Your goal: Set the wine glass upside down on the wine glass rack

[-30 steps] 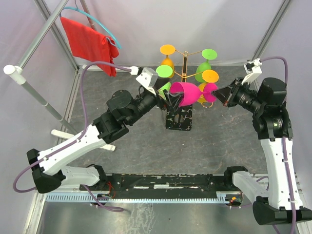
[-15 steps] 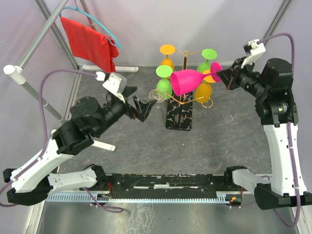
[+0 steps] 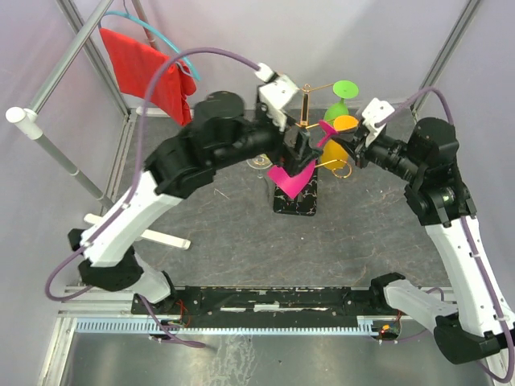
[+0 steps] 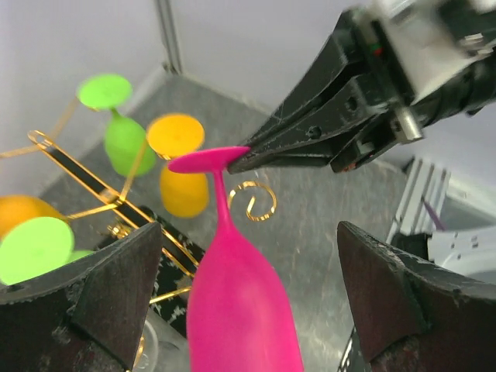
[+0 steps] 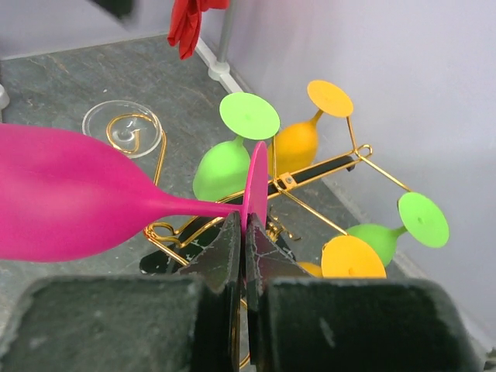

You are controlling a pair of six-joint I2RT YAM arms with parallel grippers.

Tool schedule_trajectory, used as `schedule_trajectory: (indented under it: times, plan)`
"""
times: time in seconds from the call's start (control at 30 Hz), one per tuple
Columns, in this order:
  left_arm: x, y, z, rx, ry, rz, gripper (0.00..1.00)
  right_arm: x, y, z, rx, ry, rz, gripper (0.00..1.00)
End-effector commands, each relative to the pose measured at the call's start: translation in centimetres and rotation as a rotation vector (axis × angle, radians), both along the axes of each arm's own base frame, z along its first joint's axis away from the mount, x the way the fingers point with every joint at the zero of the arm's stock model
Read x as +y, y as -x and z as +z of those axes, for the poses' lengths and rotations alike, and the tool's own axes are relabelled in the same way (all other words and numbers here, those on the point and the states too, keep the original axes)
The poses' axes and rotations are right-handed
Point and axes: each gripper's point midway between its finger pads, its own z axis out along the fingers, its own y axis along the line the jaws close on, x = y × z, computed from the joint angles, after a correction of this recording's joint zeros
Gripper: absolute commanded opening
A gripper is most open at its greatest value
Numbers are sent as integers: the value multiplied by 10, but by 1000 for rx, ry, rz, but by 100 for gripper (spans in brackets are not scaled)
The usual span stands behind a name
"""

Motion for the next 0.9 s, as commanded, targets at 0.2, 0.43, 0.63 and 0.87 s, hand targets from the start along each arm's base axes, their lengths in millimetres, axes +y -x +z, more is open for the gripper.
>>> schedule_trajectory:
  times: [0.2, 0.43, 0.63, 0.87]
  plan:
    - [-25, 11, -44, 64, -111, -129, 99, 7, 32, 51, -368, -7, 94, 1]
    - [-23, 1, -59, 72, -155, -81, 99, 14, 44, 52, -377, 1, 154, 1]
    - [-25, -5, -66, 67, -178, -66, 87, 18, 53, 48, -386, 17, 199, 1]
    - [-28, -8, -73, 72, -200, -63, 63, 20, 64, 49, -421, 23, 227, 1]
